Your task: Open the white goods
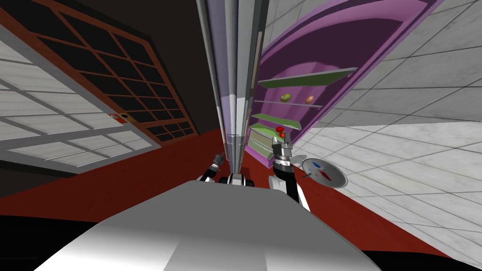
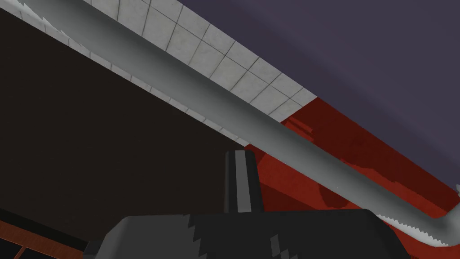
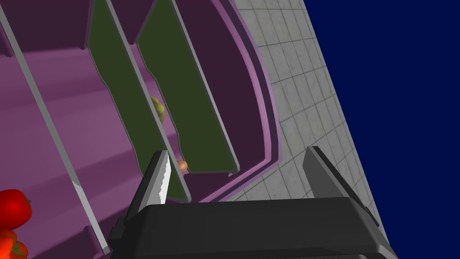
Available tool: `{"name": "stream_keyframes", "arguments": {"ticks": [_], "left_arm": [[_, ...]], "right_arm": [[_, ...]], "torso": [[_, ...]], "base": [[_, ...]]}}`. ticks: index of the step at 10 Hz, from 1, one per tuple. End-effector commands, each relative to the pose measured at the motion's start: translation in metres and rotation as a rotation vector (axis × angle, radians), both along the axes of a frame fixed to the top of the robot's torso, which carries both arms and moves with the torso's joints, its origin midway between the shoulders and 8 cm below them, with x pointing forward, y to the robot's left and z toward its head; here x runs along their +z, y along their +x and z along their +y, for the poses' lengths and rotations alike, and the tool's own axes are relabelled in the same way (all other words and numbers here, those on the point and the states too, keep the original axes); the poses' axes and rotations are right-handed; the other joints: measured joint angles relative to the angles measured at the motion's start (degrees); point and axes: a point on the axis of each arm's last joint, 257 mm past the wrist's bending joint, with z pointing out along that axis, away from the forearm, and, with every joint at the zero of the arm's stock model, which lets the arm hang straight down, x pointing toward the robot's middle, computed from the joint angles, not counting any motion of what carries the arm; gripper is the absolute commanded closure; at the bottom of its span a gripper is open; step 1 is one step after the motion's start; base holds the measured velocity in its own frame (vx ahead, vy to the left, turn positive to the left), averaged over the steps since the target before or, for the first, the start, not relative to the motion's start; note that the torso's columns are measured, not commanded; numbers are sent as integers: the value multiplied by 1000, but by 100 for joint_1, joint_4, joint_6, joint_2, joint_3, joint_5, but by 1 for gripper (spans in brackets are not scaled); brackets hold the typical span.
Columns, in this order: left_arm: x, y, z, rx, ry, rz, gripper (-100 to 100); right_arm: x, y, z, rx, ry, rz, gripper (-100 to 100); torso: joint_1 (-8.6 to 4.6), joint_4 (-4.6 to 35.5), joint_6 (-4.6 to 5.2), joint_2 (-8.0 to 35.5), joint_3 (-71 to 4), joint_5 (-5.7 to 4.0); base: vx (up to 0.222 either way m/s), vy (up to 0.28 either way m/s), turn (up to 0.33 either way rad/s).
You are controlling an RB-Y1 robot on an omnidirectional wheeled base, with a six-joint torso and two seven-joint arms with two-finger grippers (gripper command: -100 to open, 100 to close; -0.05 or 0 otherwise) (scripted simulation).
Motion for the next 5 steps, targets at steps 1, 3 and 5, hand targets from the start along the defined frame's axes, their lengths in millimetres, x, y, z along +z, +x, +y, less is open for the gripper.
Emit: {"name": "stream_keyframes", "arguments": {"ticks": [1, 3, 5], "left_arm": [[16, 9, 5, -7, 0, 0, -100], [27, 15, 8, -13, 0, 0, -100], [38, 20, 10, -20, 0, 0, -100]], "right_arm": [[0, 0, 0, 0, 0, 0, 0], [0, 0, 0, 0, 1, 0, 0], [0, 0, 0, 0, 1, 0, 0]], "torso": [[-46, 3, -1, 12, 7, -13], [-49, 0, 7, 13, 9, -12], [-8, -11, 9, -20, -12, 2]], "base": [[-27, -44, 73], [-32, -58, 53], [-31, -42, 0]]}}
